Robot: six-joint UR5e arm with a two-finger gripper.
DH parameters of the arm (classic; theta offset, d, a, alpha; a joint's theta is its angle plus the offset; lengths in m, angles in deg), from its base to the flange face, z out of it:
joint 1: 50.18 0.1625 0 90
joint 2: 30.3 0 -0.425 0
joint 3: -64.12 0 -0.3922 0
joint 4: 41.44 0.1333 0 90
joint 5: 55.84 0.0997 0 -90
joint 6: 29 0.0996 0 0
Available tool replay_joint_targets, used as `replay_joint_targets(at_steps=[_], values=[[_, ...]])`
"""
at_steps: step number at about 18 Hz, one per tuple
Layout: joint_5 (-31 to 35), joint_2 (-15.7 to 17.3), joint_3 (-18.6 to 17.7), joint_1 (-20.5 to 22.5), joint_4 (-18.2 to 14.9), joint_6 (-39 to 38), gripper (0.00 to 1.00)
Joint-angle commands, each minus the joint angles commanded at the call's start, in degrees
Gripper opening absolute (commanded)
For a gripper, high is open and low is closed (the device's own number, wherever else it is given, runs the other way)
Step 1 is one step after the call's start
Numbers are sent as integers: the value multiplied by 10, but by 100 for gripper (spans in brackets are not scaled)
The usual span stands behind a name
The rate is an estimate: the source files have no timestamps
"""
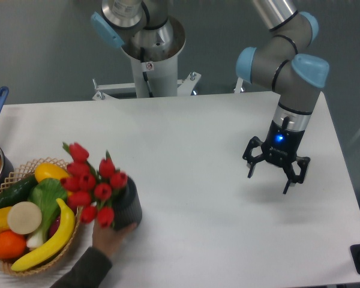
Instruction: Insert the flowers into the vase
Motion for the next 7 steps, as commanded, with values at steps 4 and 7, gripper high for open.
replay_joint_targets(at_steps=[4, 7], values=[[67, 22, -26, -11, -4, 24, 100], [126, 26, -36, -22, -3, 33, 100]])
